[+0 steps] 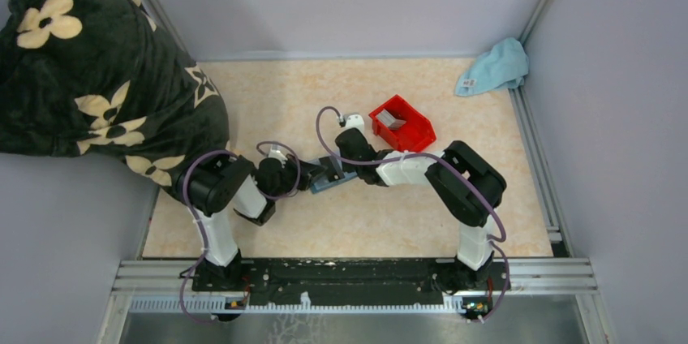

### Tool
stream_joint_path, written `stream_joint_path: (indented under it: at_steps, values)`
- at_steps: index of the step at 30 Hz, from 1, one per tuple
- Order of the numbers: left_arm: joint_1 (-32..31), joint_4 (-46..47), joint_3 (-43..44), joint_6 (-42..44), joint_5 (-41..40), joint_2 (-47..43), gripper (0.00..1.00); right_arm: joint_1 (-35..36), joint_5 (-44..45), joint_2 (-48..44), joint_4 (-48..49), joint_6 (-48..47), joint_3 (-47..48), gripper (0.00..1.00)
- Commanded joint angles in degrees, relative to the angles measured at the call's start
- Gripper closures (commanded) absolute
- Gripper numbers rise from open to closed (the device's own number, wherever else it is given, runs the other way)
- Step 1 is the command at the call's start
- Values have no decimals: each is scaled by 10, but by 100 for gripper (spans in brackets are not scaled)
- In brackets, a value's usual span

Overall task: Put the credit cards into the card holder
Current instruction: Insert the credit card into the card holder.

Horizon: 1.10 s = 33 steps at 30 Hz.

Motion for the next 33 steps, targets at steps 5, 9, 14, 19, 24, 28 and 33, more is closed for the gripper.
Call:
stream_joint_path:
  at_steps: [5,9,14,19,24,28,33]
  values:
    - [-6,6,27,10,29,21,100,-10,4,4,-72,-12,-23,100]
    - [-11,-12,41,11,40,32,100,-10,1,5,-72,-12,-22,100]
    - [-19,-34,45,8,34,39,100,-10,3,-2,-76,-14,-18,100]
    - [-26,-98,61,15,24,29,100,-10,8,-8,-87,-20,-11,93]
    - [-33,-173,73,30,5,2,92,-10,20,-25,-93,-26,-13,84]
    - [-35,-220,78,39,-5,-14,86,-10,32,-39,-103,-33,-12,78]
    - [-37,-288,97,54,-11,-31,76,-11,45,-52,-113,-37,-14,74]
